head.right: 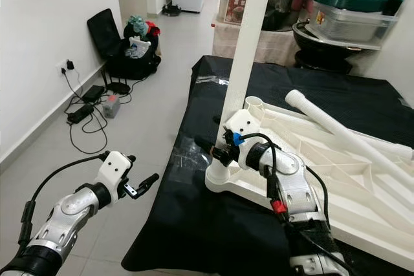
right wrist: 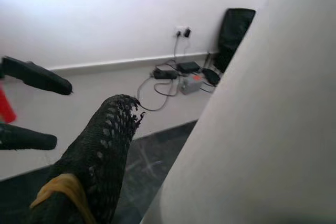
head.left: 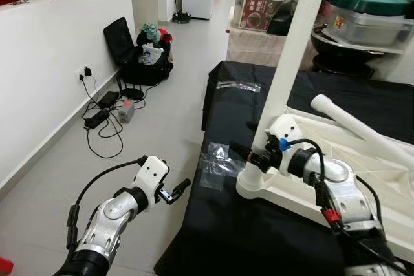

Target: Building children table

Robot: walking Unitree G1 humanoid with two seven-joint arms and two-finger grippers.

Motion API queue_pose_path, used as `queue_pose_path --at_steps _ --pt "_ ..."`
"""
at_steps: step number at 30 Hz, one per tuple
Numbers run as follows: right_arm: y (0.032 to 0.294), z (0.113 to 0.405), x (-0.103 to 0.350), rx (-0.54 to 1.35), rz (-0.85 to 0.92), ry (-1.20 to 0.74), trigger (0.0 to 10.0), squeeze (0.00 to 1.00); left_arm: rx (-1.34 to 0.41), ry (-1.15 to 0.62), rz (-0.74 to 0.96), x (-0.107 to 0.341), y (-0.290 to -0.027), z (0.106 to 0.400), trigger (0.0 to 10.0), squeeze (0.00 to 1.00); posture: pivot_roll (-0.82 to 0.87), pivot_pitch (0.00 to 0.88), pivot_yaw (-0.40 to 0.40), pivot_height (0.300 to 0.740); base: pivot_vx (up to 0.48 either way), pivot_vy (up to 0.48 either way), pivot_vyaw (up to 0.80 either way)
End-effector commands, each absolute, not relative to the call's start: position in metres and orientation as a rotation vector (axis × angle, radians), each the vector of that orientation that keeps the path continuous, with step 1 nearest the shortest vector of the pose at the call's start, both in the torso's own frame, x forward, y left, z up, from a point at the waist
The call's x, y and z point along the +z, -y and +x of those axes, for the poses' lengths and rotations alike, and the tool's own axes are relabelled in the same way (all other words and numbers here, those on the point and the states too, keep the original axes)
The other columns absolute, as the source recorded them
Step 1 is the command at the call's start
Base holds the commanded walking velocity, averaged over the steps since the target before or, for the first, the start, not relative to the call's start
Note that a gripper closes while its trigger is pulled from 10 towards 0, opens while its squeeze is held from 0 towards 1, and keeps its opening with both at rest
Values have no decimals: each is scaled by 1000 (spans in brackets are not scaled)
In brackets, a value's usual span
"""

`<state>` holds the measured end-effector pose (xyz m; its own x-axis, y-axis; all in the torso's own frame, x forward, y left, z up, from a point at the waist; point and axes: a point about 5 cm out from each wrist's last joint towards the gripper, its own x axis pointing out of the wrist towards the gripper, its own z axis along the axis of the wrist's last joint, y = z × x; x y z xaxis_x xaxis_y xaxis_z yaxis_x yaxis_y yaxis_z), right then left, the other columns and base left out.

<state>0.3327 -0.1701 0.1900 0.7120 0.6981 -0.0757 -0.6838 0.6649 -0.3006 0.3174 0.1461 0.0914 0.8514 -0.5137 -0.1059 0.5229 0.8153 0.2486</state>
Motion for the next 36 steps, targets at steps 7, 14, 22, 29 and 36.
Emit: queue_pose_path --at_steps 7,14,22,29,36 --pt "155 343 195 879 -247 84 0 0 -548 -38 298 92 -150 317 10000 0 103 0 -98 740 0 0 0" --pt "169 350 194 683 -235 84 0 0 -552 -42 292 89 -148 316 10000 0 91 0 -96 740 0 0 0" --pt "180 348 186 430 -231 89 0 0 -553 -44 290 89 -148 316 10000 0 84 0 -90 740 0 0 0" --pt "190 336 173 95 -194 -20 0 0 -556 -47 290 88 -147 316 10000 0 78 0 -87 740 0 0 0" --pt "156 314 169 -29 -14 -93 0 0 -564 -49 287 88 -144 315 10000 0 73 0 -82 740 0 0 0"
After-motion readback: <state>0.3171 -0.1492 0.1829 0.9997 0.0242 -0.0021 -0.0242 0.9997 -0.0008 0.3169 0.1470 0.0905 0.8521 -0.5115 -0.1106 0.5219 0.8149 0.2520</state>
